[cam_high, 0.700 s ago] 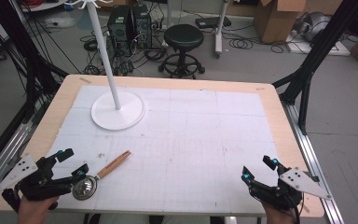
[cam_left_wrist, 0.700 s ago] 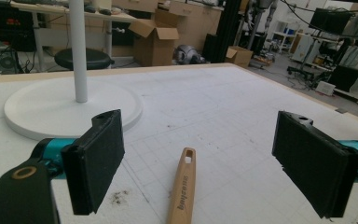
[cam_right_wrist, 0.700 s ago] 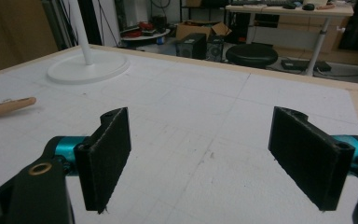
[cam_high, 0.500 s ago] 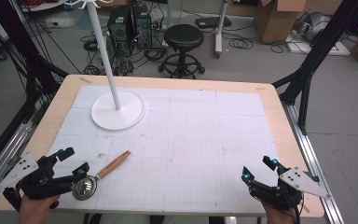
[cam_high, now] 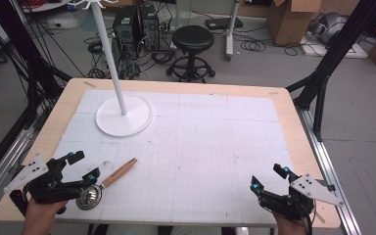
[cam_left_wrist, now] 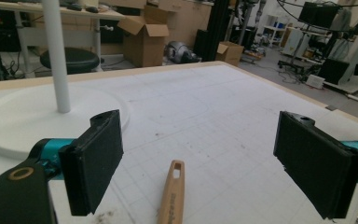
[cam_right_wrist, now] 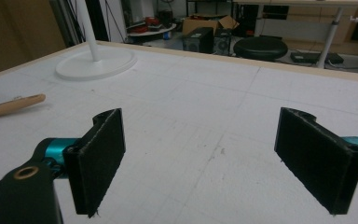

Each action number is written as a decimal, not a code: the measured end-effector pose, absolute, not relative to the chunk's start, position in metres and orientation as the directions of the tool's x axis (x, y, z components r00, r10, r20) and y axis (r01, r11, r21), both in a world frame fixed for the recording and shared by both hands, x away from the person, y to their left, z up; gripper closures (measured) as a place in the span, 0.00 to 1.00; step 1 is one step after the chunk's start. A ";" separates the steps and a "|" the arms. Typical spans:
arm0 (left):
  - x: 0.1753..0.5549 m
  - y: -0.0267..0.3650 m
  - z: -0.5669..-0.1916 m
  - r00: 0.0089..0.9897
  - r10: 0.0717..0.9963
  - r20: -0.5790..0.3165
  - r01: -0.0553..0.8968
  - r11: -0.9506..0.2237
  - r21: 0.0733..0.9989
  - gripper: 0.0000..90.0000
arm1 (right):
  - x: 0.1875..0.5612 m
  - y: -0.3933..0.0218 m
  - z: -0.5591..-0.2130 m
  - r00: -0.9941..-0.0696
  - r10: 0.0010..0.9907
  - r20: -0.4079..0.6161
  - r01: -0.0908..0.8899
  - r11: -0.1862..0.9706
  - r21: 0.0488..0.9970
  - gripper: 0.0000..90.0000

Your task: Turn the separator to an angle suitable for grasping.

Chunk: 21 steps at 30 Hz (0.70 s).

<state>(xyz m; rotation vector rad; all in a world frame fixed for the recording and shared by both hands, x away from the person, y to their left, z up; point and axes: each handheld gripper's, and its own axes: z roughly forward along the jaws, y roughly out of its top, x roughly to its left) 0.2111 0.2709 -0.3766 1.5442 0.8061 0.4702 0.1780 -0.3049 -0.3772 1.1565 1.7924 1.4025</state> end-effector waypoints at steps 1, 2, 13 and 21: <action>0.211 0.271 -0.377 0.671 0.724 -0.160 0.217 0.014 0.976 0.18 | 0.178 -0.305 -0.377 -0.456 0.888 0.066 0.278 0.071 0.958 0.17; 0.213 0.268 -0.375 0.678 0.718 -0.159 0.218 0.010 0.976 0.18 | 0.178 -0.305 -0.377 -0.456 0.887 0.066 0.276 0.070 0.959 0.17; 0.220 0.253 -0.383 0.725 0.677 -0.123 0.255 -0.099 0.962 0.19 | 0.182 -0.301 -0.379 -0.456 0.887 0.067 0.294 0.079 0.952 0.17; 0.242 0.244 -0.385 0.722 0.681 -0.121 0.301 -0.151 0.942 0.19 | 0.182 -0.304 -0.381 -0.444 0.892 0.082 0.306 0.064 0.950 0.17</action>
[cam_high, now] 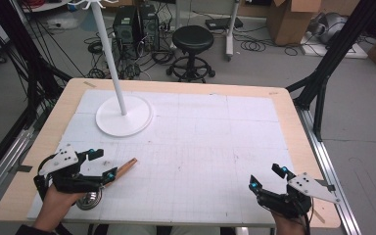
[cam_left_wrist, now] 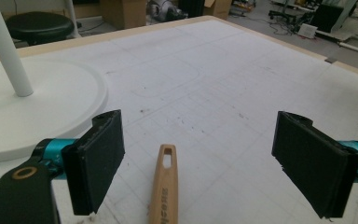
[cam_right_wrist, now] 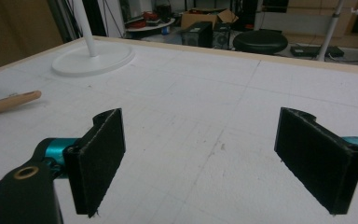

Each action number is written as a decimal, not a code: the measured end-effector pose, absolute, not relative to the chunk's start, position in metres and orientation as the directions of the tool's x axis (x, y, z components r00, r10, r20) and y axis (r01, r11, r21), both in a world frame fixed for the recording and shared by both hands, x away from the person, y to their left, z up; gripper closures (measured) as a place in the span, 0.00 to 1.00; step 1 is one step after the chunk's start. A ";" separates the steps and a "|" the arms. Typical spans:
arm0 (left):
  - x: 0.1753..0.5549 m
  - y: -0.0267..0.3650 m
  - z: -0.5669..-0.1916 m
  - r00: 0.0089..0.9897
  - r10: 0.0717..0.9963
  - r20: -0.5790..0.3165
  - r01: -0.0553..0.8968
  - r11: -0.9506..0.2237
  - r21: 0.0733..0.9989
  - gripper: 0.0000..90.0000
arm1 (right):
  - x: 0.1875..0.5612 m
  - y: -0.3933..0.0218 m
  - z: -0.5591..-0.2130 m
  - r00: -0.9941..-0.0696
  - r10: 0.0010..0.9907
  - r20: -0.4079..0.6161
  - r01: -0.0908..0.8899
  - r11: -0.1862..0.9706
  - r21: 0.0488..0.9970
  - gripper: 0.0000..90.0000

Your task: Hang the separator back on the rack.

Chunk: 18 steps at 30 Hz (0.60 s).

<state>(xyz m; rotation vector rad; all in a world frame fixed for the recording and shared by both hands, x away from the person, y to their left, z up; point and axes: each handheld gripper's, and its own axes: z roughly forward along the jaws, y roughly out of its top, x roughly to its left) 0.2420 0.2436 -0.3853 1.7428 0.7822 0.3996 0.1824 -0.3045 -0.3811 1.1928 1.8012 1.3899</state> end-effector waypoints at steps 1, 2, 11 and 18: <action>0.245 0.242 -0.384 0.720 0.683 -0.123 0.306 -0.153 0.940 0.19 | 0.182 -0.304 -0.381 -0.444 0.892 0.082 0.306 0.064 0.950 0.17; 0.247 0.241 -0.384 0.718 0.686 -0.122 0.308 -0.155 0.938 0.19 | 0.182 -0.305 -0.381 -0.442 0.894 0.078 0.304 0.067 0.950 0.17; 0.256 0.238 -0.386 0.702 0.704 -0.113 0.336 -0.187 0.923 0.18 | 0.180 -0.305 -0.381 -0.442 0.894 0.076 0.306 0.071 0.949 0.17; 0.267 0.229 -0.396 0.711 0.698 -0.087 0.373 -0.270 0.888 0.20 | 0.180 -0.302 -0.382 -0.462 0.885 0.061 0.310 0.097 0.946 0.17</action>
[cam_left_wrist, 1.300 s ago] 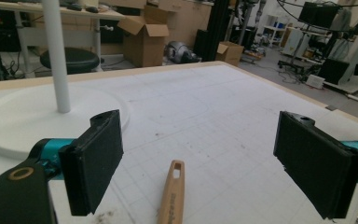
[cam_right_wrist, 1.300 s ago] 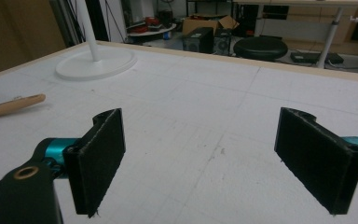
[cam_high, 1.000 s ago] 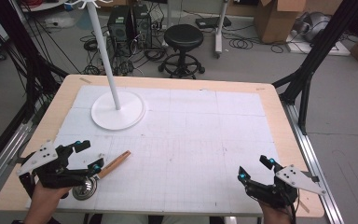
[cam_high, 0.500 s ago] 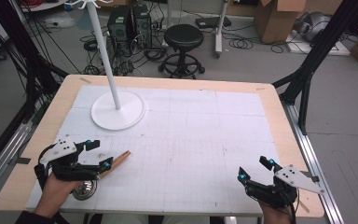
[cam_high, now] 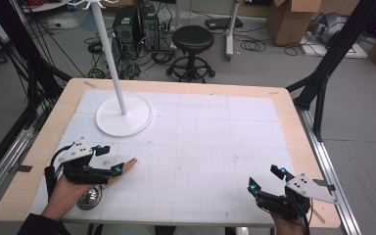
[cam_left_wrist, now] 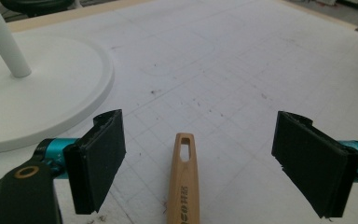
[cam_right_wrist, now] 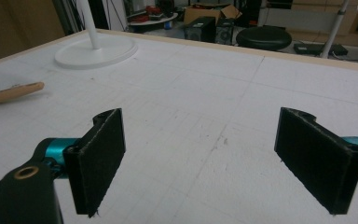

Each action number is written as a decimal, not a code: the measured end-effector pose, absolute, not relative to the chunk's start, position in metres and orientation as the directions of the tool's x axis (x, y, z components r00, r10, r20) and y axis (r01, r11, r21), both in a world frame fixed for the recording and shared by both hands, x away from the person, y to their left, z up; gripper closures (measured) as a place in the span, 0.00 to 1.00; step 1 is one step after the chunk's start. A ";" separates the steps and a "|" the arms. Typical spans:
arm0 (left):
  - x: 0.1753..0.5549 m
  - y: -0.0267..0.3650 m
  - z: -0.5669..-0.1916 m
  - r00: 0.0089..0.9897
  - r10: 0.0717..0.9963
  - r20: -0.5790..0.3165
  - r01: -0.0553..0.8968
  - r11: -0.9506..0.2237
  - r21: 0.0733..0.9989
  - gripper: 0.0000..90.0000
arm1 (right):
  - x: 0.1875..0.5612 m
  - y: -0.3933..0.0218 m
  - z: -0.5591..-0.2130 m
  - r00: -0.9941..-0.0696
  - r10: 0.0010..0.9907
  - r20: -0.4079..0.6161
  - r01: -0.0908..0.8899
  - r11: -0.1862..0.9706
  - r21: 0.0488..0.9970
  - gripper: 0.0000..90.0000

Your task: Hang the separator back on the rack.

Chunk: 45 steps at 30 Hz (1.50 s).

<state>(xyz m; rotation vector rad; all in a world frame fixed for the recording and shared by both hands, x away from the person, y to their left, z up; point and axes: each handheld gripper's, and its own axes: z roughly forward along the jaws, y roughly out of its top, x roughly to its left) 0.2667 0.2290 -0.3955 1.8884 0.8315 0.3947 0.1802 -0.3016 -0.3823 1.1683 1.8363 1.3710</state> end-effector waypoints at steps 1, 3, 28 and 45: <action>0.268 0.227 -0.397 0.716 0.694 -0.077 0.375 -0.289 0.881 0.21 | 0.180 -0.302 -0.383 -0.461 0.885 0.064 0.312 0.095 0.945 0.17; 0.269 0.224 -0.401 0.730 0.681 -0.046 0.372 -0.340 0.864 0.23 | 0.181 -0.303 -0.383 -0.457 0.887 0.066 0.312 0.091 0.946 0.17; 0.287 0.209 -0.435 0.735 0.678 -0.001 0.485 -0.525 0.699 0.53 | 0.182 -0.302 -0.385 -0.459 0.886 0.069 0.329 0.098 0.939 0.17; 0.285 0.207 -0.436 0.740 0.672 -0.001 0.488 -0.537 0.688 0.73 | 0.181 -0.302 -0.384 -0.463 0.884 0.069 0.326 0.098 0.940 0.17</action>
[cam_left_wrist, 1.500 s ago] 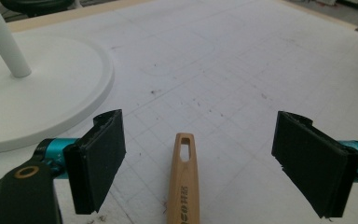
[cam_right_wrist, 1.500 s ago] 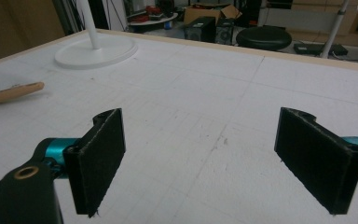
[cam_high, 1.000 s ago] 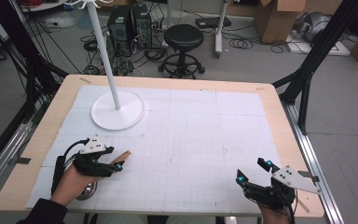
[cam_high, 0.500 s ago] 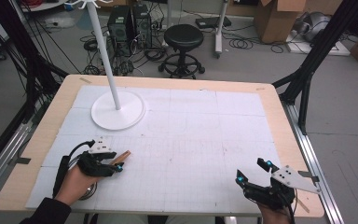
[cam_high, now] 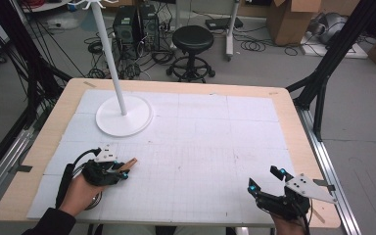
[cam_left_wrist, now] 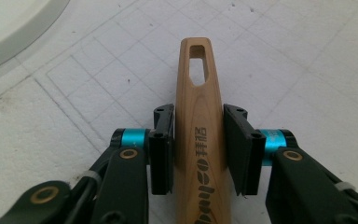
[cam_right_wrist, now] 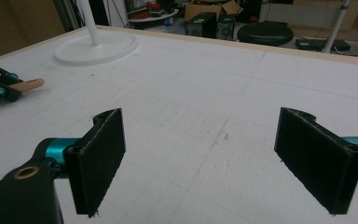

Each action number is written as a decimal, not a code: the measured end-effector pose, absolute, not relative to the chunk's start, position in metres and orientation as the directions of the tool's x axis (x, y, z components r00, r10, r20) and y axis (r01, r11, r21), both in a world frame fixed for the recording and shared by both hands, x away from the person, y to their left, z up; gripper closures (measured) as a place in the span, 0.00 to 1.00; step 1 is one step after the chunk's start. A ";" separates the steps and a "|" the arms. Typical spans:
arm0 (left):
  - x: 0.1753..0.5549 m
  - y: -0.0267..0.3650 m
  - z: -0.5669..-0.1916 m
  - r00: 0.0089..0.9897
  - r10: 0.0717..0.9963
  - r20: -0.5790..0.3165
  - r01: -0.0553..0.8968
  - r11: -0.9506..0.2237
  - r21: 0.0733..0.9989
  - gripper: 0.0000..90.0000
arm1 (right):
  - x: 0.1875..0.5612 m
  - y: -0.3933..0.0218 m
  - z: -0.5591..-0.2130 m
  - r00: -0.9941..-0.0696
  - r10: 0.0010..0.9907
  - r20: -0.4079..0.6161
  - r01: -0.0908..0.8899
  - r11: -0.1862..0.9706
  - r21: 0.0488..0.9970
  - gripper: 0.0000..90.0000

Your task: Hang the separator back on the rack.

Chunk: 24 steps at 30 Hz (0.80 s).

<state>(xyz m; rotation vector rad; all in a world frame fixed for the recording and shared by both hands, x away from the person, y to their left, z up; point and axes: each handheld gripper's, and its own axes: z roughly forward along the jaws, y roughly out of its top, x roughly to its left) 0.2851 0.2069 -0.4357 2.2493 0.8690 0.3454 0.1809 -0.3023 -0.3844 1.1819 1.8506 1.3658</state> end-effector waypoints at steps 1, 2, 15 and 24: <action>0.285 0.207 -0.436 0.741 0.671 -0.003 0.489 -0.537 0.687 0.74 | 0.181 -0.302 -0.384 -0.465 0.883 0.066 0.324 0.100 0.941 0.17; 0.286 0.207 -0.436 0.739 0.674 -0.007 0.493 -0.534 0.686 0.74 | 0.181 -0.302 -0.384 -0.465 0.883 0.066 0.324 0.100 0.941 0.17; 0.279 0.213 -0.423 0.716 0.697 -0.039 0.484 -0.455 0.748 0.75 | 0.180 -0.302 -0.384 -0.476 0.876 0.071 0.323 0.099 0.941 0.17; 0.267 0.215 -0.400 0.725 0.686 -0.064 0.409 -0.354 0.841 0.75 | 0.181 -0.301 -0.383 -0.492 0.867 0.081 0.323 0.096 0.941 0.17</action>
